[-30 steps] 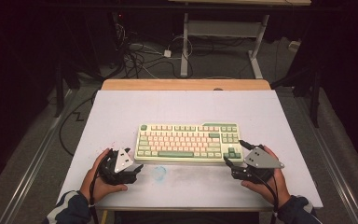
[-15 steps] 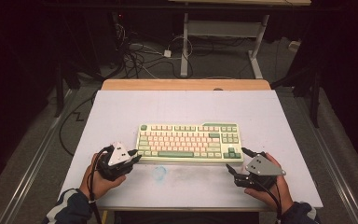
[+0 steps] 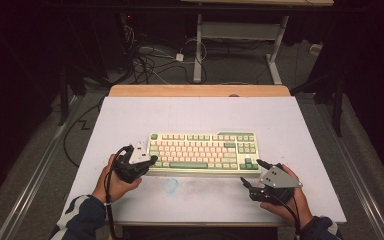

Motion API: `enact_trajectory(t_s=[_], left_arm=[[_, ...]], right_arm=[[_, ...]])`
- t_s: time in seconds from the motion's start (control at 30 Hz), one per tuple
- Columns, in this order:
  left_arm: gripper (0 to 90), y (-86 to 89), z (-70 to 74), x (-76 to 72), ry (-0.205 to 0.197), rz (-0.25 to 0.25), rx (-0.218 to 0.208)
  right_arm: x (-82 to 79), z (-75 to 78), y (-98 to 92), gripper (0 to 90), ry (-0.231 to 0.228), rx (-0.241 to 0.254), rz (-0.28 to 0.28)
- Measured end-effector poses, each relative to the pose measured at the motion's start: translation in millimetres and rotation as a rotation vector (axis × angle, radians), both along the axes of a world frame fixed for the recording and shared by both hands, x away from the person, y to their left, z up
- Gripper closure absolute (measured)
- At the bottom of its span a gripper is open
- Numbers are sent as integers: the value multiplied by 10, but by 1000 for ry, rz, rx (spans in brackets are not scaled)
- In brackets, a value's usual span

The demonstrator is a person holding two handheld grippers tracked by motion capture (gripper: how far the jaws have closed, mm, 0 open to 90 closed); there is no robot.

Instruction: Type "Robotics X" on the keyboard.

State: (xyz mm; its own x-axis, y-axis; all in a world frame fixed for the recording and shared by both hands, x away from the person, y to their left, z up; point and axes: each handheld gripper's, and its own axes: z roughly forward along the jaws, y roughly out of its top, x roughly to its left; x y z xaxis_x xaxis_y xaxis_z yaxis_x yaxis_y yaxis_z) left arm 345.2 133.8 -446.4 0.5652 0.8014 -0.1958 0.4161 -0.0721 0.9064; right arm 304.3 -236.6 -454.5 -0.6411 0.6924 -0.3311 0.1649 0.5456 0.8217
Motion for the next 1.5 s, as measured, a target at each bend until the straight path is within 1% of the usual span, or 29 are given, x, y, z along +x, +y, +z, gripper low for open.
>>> enact_trajectory(t_s=[0.17, 0.27, 0.3, 0.33, 0.43, 0.53, 0.63, 0.83, 0.93, 1.0, 1.03, 1.1, 1.17, 1.23, 1.4, 1.5], left_arm=[[872, -140, 25, 106, 2, -12, 1], [872, -243, 46, 156, 2, -38, 21], [872, -284, 49, 174, 7, -44, 22], [872, -333, 47, 200, 4, -50, 35], [873, -440, 35, 261, 11, -69, 55], [873, -522, 25, 324, 19, -83, 65], [873, -606, 30, 378, 17, -87, 61], [873, -751, -7, 494, 21, -83, 80], [873, -800, -25, 540, 28, -79, 85], [873, -829, -41, 567, 26, -70, 90], [872, -839, -52, 578, 33, -72, 94], [872, -863, -78, 597, 31, -64, 105], [873, -878, -97, 615, 36, -58, 120], [872, -889, -103, 629, 33, -52, 120], [873, -913, -137, 650, 40, -56, 141], [873, -918, -158, 660, 40, -48, 151]], right_arm=[[0, -6, 0, 257, -1, -7, 0], [8, -12, -3, 257, 0, -7, -2], [10, -13, -3, 257, 1, -7, -2], [11, -15, -3, 257, 4, -8, -1], [12, -18, -2, 257, 6, -10, 1], [13, -20, -1, 257, 8, -12, 2], [12, -27, 5, 257, 9, -18, 5], [9, -39, 20, 257, 14, -28, 14], [6, -40, 22, 257, 15, -27, 16], [3, -41, 24, 257, 17, -28, 16], [0, -39, 23, 257, 16, -29, 18], [0, -41, 21, 257, 16, -28, 20], [0, -41, 20, 257, 17, -28, 21], [-1, -44, 20, 257, 17, -31, 19], [-7, -43, 19, 257, 17, -33, 24], [-11, -41, 13, 257, 18, -31, 27]])
